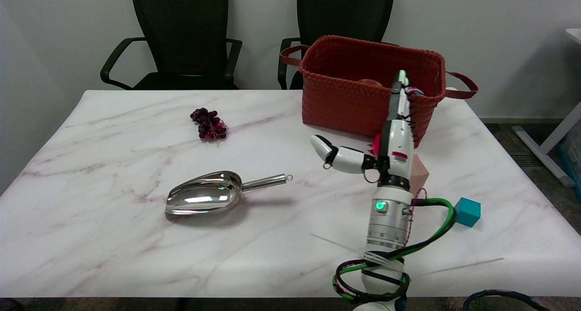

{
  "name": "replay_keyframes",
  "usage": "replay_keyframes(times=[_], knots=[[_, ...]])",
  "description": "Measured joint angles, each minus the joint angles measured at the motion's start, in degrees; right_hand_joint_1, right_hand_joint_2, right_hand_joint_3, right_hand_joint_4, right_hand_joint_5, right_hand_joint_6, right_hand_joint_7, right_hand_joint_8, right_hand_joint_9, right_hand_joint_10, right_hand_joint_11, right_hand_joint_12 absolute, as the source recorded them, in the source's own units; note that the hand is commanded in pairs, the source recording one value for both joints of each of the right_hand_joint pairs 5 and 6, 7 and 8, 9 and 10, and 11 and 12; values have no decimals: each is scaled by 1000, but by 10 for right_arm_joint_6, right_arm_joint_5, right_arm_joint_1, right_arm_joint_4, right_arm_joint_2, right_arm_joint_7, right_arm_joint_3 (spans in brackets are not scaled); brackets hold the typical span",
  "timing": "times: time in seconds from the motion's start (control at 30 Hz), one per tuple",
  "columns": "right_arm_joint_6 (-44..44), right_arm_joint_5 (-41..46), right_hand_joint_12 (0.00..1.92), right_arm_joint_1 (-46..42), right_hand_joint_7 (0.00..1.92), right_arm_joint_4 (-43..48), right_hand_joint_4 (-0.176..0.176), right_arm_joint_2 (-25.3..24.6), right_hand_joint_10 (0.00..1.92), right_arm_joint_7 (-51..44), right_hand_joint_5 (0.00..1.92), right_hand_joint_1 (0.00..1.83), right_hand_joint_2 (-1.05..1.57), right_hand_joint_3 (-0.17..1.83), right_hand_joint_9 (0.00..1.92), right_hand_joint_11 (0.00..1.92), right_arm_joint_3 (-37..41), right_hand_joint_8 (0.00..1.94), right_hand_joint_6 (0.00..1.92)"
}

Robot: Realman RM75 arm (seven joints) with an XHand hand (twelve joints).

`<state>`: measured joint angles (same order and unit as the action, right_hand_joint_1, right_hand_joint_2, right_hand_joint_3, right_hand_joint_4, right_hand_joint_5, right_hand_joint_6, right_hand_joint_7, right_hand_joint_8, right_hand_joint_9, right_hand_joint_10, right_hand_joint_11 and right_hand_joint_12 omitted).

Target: Pick up the wooden rectangular block.

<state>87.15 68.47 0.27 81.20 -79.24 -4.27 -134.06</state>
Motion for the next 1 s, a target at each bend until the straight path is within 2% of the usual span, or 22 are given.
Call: replay_keyframes(times=[0.07, 0.27, 0.67, 1.0], knots=[[13, 3, 0, -3, 0, 2, 0, 4, 92, 3, 0, 1119, 94, 502, 92, 0, -1, 0, 0], [62, 18, 0, -13, 0, 5, 0, 16, 0, 9, 0, 1115, 29, 438, 0, 0, -7, 0, 0], [133, 57, 0, -37, 0, 3, 0, 37, 0, 34, 0, 1098, 21, 345, 0, 0, -13, 0, 0], [160, 105, 0, -51, 0, -23, 0, 49, 0, 84, 0, 1113, 50, 275, 0, 0, -1, 0, 0]])
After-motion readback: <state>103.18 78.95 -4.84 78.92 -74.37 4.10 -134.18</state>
